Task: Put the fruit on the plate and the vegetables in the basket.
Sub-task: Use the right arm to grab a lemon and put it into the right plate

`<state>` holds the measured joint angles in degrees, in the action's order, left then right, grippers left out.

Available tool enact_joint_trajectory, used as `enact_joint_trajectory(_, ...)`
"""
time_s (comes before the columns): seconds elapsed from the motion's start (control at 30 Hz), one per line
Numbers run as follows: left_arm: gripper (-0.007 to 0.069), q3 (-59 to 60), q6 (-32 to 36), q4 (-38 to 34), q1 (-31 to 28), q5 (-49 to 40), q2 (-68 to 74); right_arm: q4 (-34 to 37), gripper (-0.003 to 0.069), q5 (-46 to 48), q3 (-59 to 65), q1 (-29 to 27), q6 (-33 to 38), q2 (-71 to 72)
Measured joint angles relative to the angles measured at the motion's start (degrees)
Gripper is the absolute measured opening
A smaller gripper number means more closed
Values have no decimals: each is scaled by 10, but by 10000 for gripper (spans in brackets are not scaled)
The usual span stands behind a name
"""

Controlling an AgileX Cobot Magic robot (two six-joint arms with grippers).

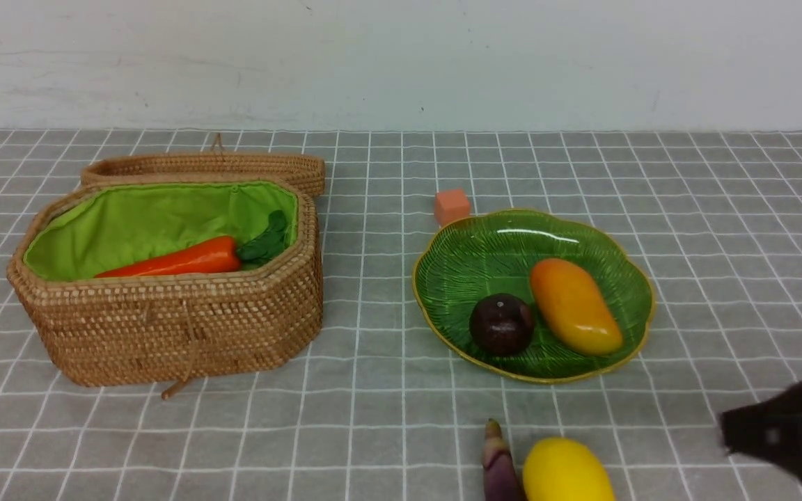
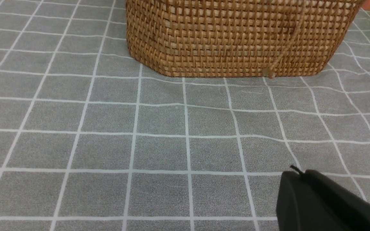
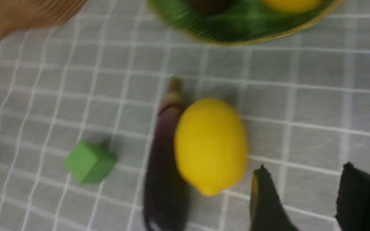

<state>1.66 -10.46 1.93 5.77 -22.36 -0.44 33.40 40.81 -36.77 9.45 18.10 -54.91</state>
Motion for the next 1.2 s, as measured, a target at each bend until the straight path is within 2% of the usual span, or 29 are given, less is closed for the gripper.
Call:
enact_joint_trajectory(0.07, -13, 0, 0, 0, 0, 0, 0, -1, 390, 0, -9, 25, 0, -21)
enact_joint_trajectory(0.1, -12, 0, 0, 0, 0, 0, 0, -12, 458, -1, -21, 61, -12, -49)
enact_joint_trajectory(0.27, -10, 0, 0, 0, 0, 0, 0, -46, 615, -15, -50, 129, -72, -130)
enact_joint_trajectory(0.37, -6, 0, 0, 0, 0, 0, 0, -54, 664, -44, -61, 146, -95, -189)
enact_joint_trajectory(0.6, -2, 0, 0, 0, 0, 0, 0, -49, 638, -93, -63, 147, -101, -289)
enact_joint_trajectory(0.73, 3, 0, 0, 0, 0, 0, 0, -22, 552, -104, -70, 149, -79, -336)
enact_joint_trajectory(1.03, 10, 0, 0, 0, 0, 0, 0, 15, 550, -103, -78, 146, -69, -348)
enact_joint_trajectory(1.2, 18, 0, 0, 0, 0, 0, 0, 3, 550, -39, -102, 114, -75, -347)
